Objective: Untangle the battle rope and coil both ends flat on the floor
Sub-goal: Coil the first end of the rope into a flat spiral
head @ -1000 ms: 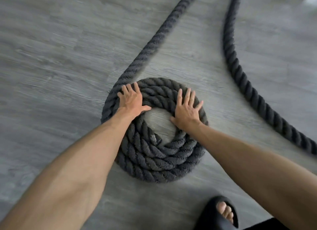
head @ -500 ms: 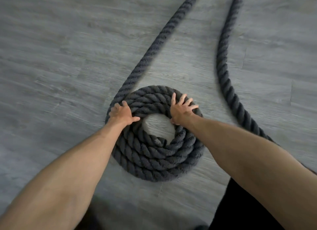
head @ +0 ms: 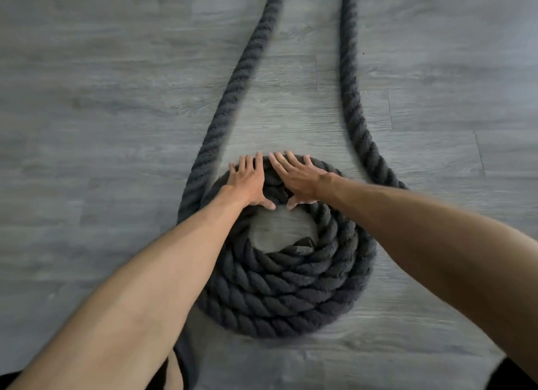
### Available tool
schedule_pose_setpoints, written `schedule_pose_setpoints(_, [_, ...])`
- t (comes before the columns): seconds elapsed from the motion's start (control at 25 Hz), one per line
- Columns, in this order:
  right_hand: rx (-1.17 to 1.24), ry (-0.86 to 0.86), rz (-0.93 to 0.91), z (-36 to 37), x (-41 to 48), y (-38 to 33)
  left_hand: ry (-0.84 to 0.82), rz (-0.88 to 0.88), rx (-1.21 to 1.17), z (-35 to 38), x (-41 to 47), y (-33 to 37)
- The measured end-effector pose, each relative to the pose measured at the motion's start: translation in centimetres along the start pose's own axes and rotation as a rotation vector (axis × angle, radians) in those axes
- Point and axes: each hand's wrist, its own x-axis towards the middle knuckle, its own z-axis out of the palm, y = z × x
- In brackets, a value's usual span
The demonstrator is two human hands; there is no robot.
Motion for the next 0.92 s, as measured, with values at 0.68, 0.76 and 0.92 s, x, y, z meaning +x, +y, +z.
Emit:
schedule_pose_setpoints(0.68, [0.907,0.074,1.306,-3.0,1.7,-8.8,0.145,-0.027,0.213,-5.5,5.0,-15.0])
schedule_pose_setpoints(0.76, [1.038,0.036,1.404,-5.5,4.9,-10.0,0.069,-0.132,0.151,-7.1,6.3,-18.1])
schedule_pose_setpoints(0.92, [0.962,-0.006,1.237,-9.5,12.1,-10.9,-0.109,-0.379,0.066,-10.7,8.9,-23.4])
